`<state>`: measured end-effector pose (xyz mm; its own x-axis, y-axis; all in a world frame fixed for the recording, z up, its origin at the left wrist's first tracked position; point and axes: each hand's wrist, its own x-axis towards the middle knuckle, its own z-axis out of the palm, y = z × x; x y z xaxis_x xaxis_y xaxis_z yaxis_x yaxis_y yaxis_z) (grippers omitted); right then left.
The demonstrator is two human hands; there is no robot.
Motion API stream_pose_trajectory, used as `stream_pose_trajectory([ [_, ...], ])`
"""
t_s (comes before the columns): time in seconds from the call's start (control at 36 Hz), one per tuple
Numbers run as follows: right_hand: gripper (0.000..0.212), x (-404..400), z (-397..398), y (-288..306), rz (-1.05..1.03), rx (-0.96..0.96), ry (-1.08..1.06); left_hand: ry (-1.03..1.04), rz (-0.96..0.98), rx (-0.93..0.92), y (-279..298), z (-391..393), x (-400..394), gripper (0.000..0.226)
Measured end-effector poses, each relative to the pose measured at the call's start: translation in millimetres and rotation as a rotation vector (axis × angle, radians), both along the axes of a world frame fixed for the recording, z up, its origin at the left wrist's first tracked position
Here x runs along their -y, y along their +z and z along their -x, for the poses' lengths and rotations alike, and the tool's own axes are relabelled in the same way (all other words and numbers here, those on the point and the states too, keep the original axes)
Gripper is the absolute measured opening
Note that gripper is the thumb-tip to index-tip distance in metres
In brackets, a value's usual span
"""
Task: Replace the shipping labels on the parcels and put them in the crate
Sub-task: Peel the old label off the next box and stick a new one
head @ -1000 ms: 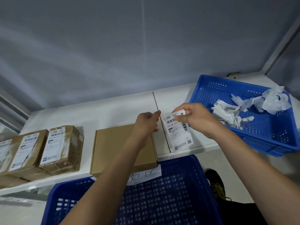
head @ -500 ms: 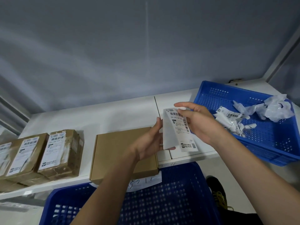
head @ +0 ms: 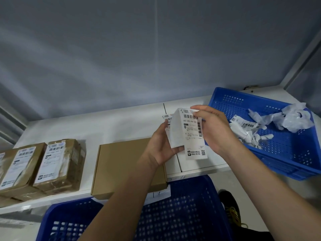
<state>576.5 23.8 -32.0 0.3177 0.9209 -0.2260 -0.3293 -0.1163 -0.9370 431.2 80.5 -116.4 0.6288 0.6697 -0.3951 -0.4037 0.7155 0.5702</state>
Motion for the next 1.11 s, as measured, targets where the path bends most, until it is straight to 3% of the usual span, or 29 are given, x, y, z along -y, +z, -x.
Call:
stream_pose_trajectory([
  [0.17,0.024,-2.6,-11.7,-10.2,0.158,0.243,-0.02,0.255,0.14,-0.163,-2.2,-7.0,-53.3,0.018],
  [0.33,0.017,-8.1,-15.8,-23.3,0.397,0.408,0.127,0.394,0.023,-0.415,-2.2,-8.1,-106.1,0.036],
  [0.47,0.027,-19.0,-9.6,-34.4,0.403,0.441,0.132,0.301,-0.085,-0.582,-20.2,-16.1,-125.9,0.014],
  [0.56,0.036,-21.5,-1.1,-43.1,0.368,0.486,0.12,0.303,-0.096,-0.62,-29.6,-18.5,-130.9,0.017],
  [0.64,0.04,-22.3,6.0,-53.2,0.354,0.497,0.164,0.219,-0.191,-0.742,-36.3,-19.4,-133.5,0.036],
  [0.78,0.051,-23.7,5.6,-66.6,0.449,0.5,0.278,0.112,-0.35,-0.95,-43.0,-13.4,-129.1,0.043],
  [1.0,0.049,-22.4,1.4,-69.6,0.377,0.577,0.231,0.135,-0.438,-0.944,-25.7,-10.3,-65.0,0.016],
  [1.11,0.044,-21.4,-0.7,-67.0,0.289,0.683,0.164,0.144,-0.52,-0.982,-22.6,-17.5,-29.6,0.025],
])
